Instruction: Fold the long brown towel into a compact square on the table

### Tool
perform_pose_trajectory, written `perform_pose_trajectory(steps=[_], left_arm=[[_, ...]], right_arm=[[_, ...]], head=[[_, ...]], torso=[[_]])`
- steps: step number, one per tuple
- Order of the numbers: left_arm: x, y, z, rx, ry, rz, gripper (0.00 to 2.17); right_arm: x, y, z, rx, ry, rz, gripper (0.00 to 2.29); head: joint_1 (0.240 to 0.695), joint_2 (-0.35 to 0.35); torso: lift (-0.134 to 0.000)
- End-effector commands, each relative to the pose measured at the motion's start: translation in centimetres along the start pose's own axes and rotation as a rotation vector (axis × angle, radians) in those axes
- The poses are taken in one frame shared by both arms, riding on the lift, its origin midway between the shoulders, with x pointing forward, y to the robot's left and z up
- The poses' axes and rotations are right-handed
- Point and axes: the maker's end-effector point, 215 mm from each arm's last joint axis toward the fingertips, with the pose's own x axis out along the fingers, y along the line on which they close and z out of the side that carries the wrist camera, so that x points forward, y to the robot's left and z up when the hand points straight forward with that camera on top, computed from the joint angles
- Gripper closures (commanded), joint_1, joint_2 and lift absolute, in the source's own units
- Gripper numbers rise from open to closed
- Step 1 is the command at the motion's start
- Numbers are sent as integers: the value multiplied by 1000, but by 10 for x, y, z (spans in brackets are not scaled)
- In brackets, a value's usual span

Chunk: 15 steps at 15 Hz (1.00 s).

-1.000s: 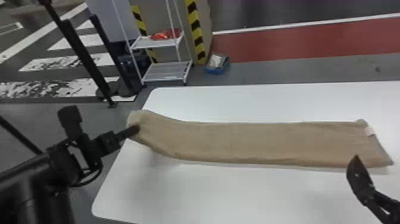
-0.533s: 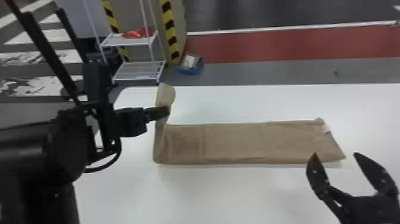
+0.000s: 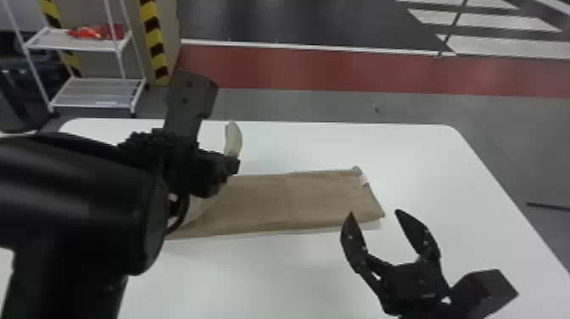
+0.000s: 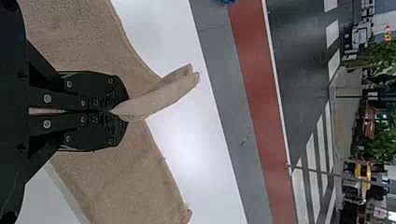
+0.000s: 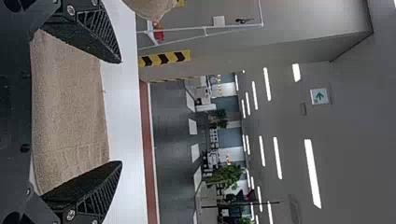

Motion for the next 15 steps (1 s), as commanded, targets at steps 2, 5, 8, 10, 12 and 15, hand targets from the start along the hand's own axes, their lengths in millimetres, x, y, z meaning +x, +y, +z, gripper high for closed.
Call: perform_pose_trajectory(steps=[2, 5, 8, 10, 12, 15], left_arm=[[39, -43, 3, 121, -35, -11, 2145], [54, -65, -1, 174, -41, -18, 2148], [59, -96, -20, 202, -38, -63, 1652], [62, -117, -23, 223, -62, -95, -1], [63, -120, -22, 230, -72, -90, -1], [59, -124, -19, 221, -90, -94, 33]], right_arm=[[1, -1, -3, 5, 1, -5, 113], [1, -1, -3, 6, 3, -5, 113], [1, -1, -4, 15, 1, -7, 113], [2, -1, -5, 16, 3, -6, 113], [2, -1, -5, 15, 1, -6, 113], [0, -2, -4, 14, -2, -8, 113]], head=[[695, -161], [695, -195], [695, -232], [695, -261], [695, -271], [695, -293]], torso=[[-123], [-123], [-123], [-123], [-123], [-123]])
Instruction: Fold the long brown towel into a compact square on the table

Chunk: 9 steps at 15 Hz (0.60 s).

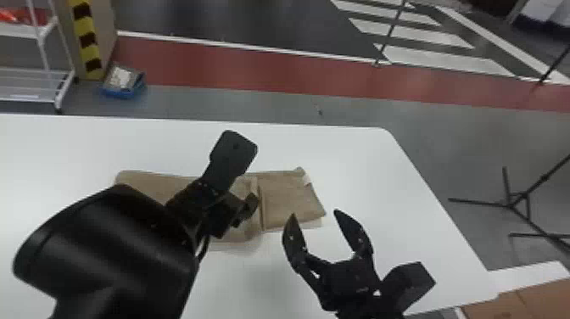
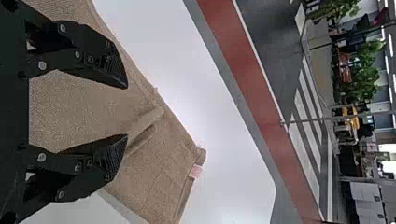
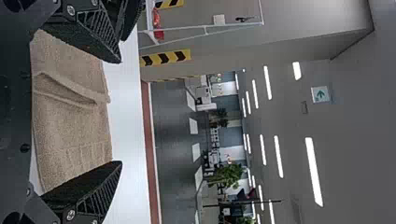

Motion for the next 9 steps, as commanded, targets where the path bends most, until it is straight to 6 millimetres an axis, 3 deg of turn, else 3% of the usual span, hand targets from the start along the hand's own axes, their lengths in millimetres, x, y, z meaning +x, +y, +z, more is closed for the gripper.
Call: perform_pose_trajectory(steps=[1, 3, 5, 9], left_arm=[[-3, -5, 4, -10, -15, -9, 33], [-8, 4, 5, -35, -35, 5, 33], [-16, 32, 4, -95, -77, 44, 36], [-44, 90, -33, -271, -92, 112, 36]], right_arm=[[0, 0, 1, 5, -4, -4, 113], [7, 3, -1, 4, 10, 7, 113], [22, 6, -17, -5, 91, 24, 103], [62, 15, -48, 14, 245, 85, 97]], head=[[695, -296], [695, -299], [695, -293], [695, -209]], torso=[[-123], [-123], [-123], [-123]])
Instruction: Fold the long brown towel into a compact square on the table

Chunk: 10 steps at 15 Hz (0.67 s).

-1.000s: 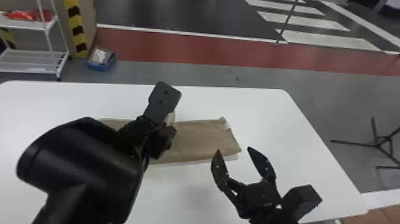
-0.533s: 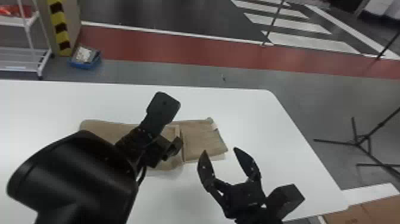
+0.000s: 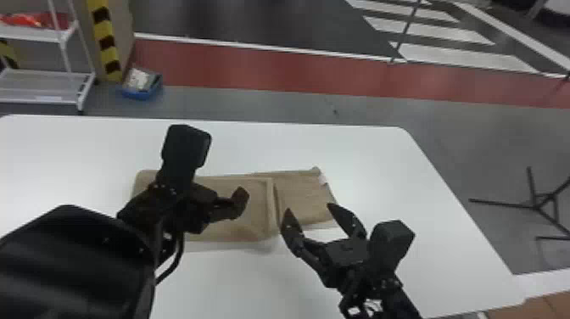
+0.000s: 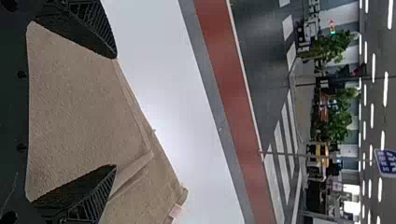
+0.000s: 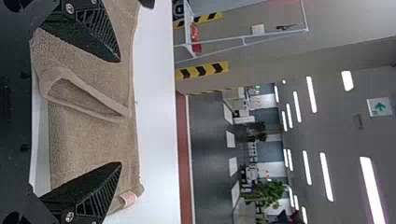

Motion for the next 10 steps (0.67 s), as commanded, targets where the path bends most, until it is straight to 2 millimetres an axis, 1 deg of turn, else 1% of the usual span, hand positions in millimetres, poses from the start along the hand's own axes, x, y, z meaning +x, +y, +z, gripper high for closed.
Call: perform_pose_trajectory(steps=[1, 2, 3, 4, 5, 6, 8, 9, 10], left_arm=[[-17, 34, -11, -91, -25, 37, 36], [-24, 45, -18, -110, -26, 49, 36], [-31, 55, -26, -128, -34, 59, 36], [-37, 64, -27, -139, -54, 73, 36], [-40, 71, -32, -154, -52, 80, 36], [-44, 76, -35, -168, -66, 85, 39], [-49, 82, -45, -185, -64, 94, 39], [-51, 85, -45, -189, -66, 99, 39], [-51, 85, -46, -193, -64, 98, 39]], right_arm=[[24, 5, -12, 19, 76, 28, 97], [32, 5, -14, 23, 93, 32, 97], [40, 5, -21, 29, 126, 41, 100], [48, 7, -28, 37, 161, 56, 100], [54, 8, -33, 42, 184, 64, 100], [60, 13, -38, 49, 213, 84, 100], [65, 19, -49, 53, 261, 101, 100], [67, 22, -49, 44, 262, 105, 113], [70, 27, -48, 41, 262, 115, 134]], head=[[695, -163], [695, -141], [695, -120], [695, -120], [695, -88], [695, -72], [695, -45], [695, -23], [695, -14]], torso=[[-123], [-123], [-123], [-123], [-123], [-123], [-123], [-123], [-123]])
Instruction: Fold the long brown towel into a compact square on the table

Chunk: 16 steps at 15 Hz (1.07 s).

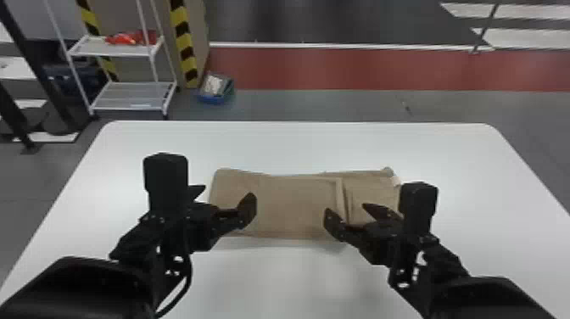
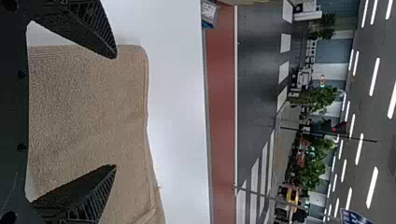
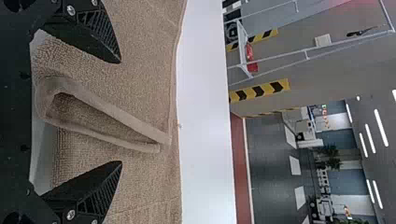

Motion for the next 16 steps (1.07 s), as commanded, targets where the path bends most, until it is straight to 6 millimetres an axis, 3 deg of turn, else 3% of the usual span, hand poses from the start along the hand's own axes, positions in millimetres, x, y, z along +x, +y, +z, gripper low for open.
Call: perform_pose_trajectory(steps=[1, 4, 8, 11, 15, 16], left_arm=[[-1, 2, -2, -6, 1, 1, 39], [-1, 1, -3, -6, 1, -1, 39], [-2, 2, -4, -8, 5, 1, 39], [-1, 3, -6, -9, 8, 1, 39], [-1, 6, -8, -11, 11, 7, 39], [-2, 6, -9, -11, 13, 7, 39]], right_arm=[[7, 10, 3, -7, 2, 16, 167], [12, 20, -6, -24, 43, 37, 400], [11, 20, -14, -27, 63, 33, 410], [8, 25, -11, -29, 53, 42, 731], [0, 29, -10, -25, 40, 54, 1332], [-5, 29, -9, -24, 29, 51, 1359]], head=[[695, -7], [695, 12], [695, 21], [695, 24], [695, 31], [695, 33]], torso=[[-123], [-123], [-123], [-123], [-123], [-123]])
